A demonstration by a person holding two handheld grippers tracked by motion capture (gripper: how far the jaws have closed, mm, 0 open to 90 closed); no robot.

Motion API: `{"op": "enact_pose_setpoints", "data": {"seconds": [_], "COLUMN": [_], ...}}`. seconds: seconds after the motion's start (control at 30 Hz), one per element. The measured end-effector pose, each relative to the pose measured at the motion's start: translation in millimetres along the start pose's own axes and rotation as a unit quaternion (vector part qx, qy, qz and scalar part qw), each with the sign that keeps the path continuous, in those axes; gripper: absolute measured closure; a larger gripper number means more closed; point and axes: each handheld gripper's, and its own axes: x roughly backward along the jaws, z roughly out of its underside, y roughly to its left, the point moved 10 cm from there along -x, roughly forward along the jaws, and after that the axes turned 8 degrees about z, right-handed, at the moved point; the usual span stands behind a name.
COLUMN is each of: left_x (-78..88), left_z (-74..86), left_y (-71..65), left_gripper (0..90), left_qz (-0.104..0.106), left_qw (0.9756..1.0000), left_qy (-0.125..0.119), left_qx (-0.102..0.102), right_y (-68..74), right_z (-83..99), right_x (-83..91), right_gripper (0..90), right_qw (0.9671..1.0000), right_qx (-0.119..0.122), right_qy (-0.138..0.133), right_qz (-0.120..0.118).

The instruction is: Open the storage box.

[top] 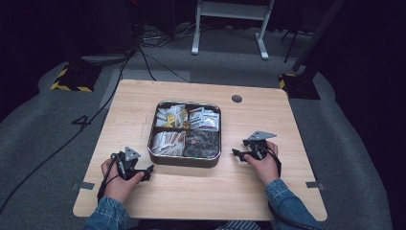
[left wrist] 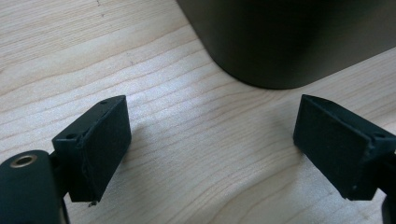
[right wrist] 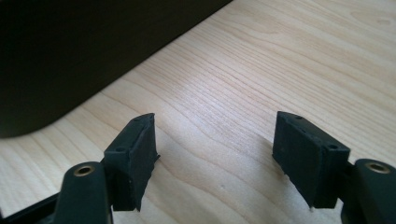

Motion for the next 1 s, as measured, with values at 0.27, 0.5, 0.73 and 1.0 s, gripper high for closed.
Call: {"op": "enact_pose_setpoints", "data": {"seconds": [0.27,0.5,0.73,1.0], "left_x": [-0.1,0.7,-1.1,-3.7], "left_z": [0.0,-0.2,-3.3,-6.5], "left_y": [0.1,0.9,3.5,5.5], "left_gripper": [11.4,13.3,15.5,15.7], "left_qz": [0.001,0.002,0.005,0.004], "left_qw": [1.0000,1.0000,1.0000,1.0000], "left_qy": [0.000,-0.003,-0.004,-0.005], "left_qx": [0.000,0.002,-0.002,0.000], "right_y": [0.7,0.7,-0.1,-2.2], "right_z": [-0.2,-0.2,0.2,-1.5], "right_x": [-1.2,-0.4,1.8,4.0], "right_gripper": [29.8,36.0,41.4,43.5], "right_qw": [1.0000,1.0000,1.0000,0.9997], "right_qx": [0.006,0.005,0.003,-0.023], "right_qy": [0.002,0.000,-0.004,0.001], "right_qz": [0.007,0.006,0.003,-0.004]}}
